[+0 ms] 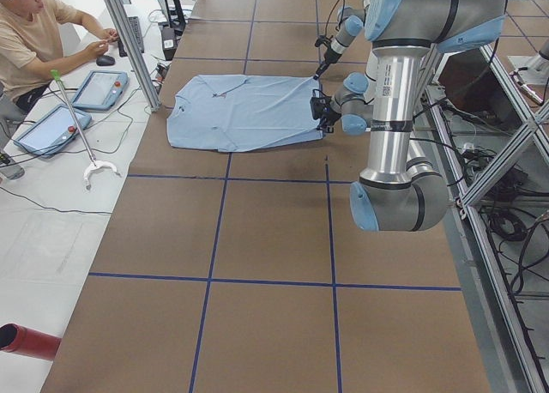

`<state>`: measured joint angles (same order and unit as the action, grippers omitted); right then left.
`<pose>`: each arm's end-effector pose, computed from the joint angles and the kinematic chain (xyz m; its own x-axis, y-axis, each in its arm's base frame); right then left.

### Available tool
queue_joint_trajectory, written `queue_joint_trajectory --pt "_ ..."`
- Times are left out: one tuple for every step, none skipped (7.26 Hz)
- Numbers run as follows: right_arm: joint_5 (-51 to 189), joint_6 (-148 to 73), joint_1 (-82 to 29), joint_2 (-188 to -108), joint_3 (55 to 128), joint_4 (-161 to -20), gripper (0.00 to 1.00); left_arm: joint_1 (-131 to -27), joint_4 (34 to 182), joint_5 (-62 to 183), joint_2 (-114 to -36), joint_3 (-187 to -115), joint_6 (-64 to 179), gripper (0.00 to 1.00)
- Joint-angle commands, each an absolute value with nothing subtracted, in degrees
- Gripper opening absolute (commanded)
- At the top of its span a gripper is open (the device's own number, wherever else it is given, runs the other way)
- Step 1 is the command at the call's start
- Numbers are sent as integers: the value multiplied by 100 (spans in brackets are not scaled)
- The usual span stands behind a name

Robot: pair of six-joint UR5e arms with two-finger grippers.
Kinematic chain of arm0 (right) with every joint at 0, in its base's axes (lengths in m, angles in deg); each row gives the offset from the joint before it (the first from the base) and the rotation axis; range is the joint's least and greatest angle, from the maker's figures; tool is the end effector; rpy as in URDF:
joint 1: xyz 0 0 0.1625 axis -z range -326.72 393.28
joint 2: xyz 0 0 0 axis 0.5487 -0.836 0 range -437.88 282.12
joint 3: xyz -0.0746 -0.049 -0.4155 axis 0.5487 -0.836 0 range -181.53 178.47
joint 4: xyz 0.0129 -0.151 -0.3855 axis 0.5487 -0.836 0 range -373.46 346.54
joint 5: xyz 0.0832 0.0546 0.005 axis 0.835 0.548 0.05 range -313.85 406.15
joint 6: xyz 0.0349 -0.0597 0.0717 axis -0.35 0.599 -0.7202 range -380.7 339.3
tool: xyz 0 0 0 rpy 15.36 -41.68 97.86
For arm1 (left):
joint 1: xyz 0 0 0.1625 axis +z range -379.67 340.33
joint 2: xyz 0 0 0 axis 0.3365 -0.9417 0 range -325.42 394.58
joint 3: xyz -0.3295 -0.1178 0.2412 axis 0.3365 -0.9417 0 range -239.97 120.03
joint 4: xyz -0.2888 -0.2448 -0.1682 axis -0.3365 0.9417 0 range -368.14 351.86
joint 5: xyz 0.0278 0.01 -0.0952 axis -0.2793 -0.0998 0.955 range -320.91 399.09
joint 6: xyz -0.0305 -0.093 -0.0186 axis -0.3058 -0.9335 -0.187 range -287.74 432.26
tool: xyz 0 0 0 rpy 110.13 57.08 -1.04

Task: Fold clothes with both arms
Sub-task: 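Grasp the two hem corners with the left and right grippers, then lift the hem with both grippers and fold it toward the collar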

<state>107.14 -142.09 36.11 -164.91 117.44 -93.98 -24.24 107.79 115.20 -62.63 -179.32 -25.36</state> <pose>-0.4955 -0.1573 0.3789 0.4950 0.4317 0.7541 -0.6269 0.7784 -0.0342 0.4860 -0.1967 0.3068 0.4180 -0.1626 -0.8938 0.3482 0.9374 -0.0077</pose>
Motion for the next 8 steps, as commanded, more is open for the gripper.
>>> queue_joint_trajectory --pt "10514 -14164 3609 -16497 11756 -9493 0 -2424 10779 11520 -6263 -17932 -2530 0" --pt "10442 -14146 3574 -16463 11887 -9729 0 -2432 10770 11529 -6254 -18054 -2530 0" --pt "10450 -14016 3513 -16488 12297 -9914 0 -2459 10753 11547 -6150 -18325 -2461 0" --pt "10485 -14014 3547 -16506 12928 -10560 0 -2468 10570 11547 -6123 -18676 -2460 0" --pt "10651 -14014 3748 -16498 13630 -11253 0 -2459 9759 11808 -6183 -19436 -2460 0" --pt "10679 -14014 4115 -16489 14481 -11991 0 -2459 8924 12324 -6219 -20375 -2460 0" --pt "10801 -14014 4302 -16428 15247 -12686 0 -2468 8585 12407 -6202 -20933 -2460 0" --pt "11080 -13980 4103 -16097 15306 -13015 0 -2529 8469 12617 -6228 -20999 -2443 0"
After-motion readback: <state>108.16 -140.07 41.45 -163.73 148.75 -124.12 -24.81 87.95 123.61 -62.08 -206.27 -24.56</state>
